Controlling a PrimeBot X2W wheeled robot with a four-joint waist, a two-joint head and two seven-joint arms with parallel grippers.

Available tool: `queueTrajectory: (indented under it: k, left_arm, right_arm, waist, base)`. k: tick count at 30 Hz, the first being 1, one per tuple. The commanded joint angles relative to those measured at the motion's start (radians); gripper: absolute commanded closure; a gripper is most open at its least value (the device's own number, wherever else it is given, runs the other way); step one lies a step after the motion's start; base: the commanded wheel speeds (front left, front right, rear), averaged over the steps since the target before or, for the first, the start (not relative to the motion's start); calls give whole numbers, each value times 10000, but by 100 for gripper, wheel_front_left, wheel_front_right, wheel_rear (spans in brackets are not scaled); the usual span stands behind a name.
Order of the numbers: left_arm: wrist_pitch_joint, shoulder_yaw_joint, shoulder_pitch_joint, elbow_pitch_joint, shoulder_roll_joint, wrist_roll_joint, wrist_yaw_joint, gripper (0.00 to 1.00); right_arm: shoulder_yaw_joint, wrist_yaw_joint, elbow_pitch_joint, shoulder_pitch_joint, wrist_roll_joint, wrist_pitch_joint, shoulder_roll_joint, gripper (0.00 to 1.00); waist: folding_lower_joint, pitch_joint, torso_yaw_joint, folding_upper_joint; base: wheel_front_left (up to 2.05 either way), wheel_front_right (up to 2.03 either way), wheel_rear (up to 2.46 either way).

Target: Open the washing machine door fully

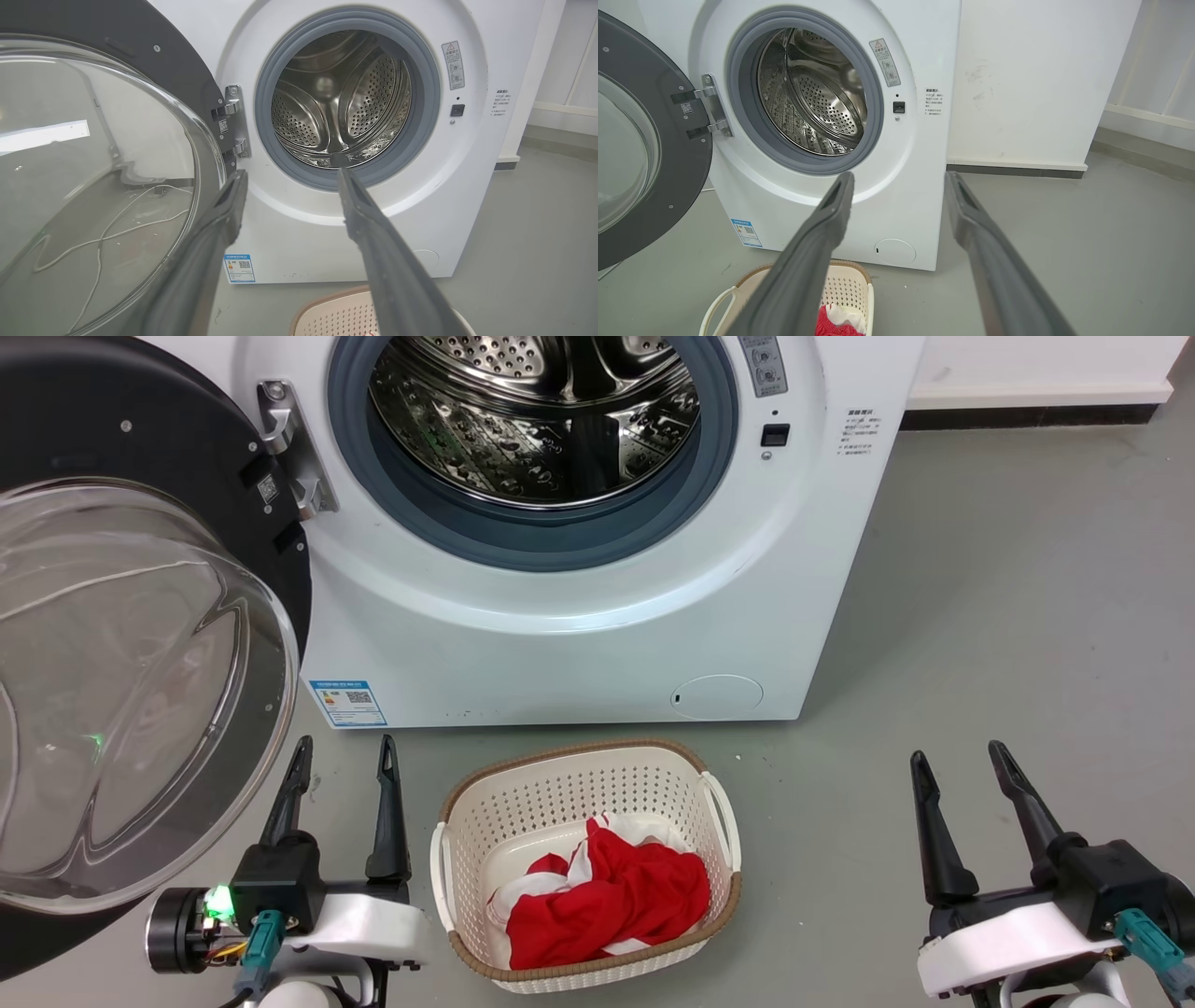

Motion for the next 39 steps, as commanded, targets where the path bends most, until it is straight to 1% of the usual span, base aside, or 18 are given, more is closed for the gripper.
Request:
queueTrajectory:
  k: [1,16,17,19,25,33,38,39]
  left_arm:
    - [-24,8,31,2,-16,65,6,0]
    - [-25,196,131,27,-114,27,-106,0]
    - [1,165,30,74,-83,38,-109,100]
    - [95,253,-40,222,-88,-151,-147,100]
    - [504,445,-136,401,-112,-1516,-316,100]
    - [816,533,-114,448,-140,-3117,-525,100]
    - [1015,605,-129,504,-154,-4029,-644,100]
    - [1015,605,-129,504,-154,-4029,-644,100]
  right_arm:
    - [24,-7,32,-75,52,-45,11,0]
    - [64,-7,157,-45,222,-73,11,0]
    - [60,0,184,-12,184,-25,0,100]
    - [117,0,197,69,372,-23,0,100]
    - [70,0,335,-36,1868,179,-87,100]
    - [49,-1,603,-232,3541,415,-191,100]
    - [29,-1,726,-306,4489,551,-235,100]
    - [29,-1,726,-306,4489,551,-235,100]
  waist:
    - [0,-13,7,-1]
    - [0,-55,-25,-1]
    - [0,-53,-26,-1]
    - [0,-58,-25,-1]
    - [0,-82,-7,-1]
    - [0,-113,10,-1]
    - [0,-132,21,-1]
    - [0,-132,21,-1]
  base:
    - [0,0,0]
    - [0,0,0]
    - [0,0,0]
    - [0,0,0]
    - [0,0,0]
    - [0,0,0]
    - [0,0,0]
    - [0,0,0]
